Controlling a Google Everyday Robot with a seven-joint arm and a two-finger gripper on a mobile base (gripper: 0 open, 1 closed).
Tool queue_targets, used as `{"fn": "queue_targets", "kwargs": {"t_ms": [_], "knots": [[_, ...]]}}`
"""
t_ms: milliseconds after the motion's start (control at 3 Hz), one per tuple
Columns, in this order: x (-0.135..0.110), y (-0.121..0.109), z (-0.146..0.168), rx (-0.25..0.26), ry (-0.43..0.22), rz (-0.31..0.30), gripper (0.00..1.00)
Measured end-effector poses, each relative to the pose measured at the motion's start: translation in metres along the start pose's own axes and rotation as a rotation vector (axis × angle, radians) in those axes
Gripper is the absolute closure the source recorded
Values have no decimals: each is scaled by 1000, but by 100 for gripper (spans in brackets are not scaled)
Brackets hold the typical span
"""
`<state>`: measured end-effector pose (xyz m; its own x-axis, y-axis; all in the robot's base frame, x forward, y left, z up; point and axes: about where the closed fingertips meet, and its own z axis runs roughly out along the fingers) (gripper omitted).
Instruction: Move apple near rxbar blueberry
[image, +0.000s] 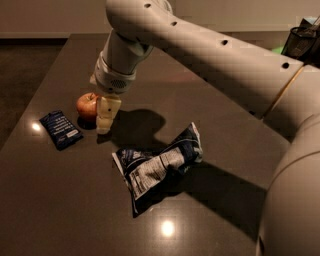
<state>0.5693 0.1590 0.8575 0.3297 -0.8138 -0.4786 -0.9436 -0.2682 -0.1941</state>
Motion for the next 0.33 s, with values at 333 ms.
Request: {"fn": "queue_targets", "kwargs": {"t_ms": [333], "knots": [[0, 0, 0, 0, 0, 0, 0]]}}
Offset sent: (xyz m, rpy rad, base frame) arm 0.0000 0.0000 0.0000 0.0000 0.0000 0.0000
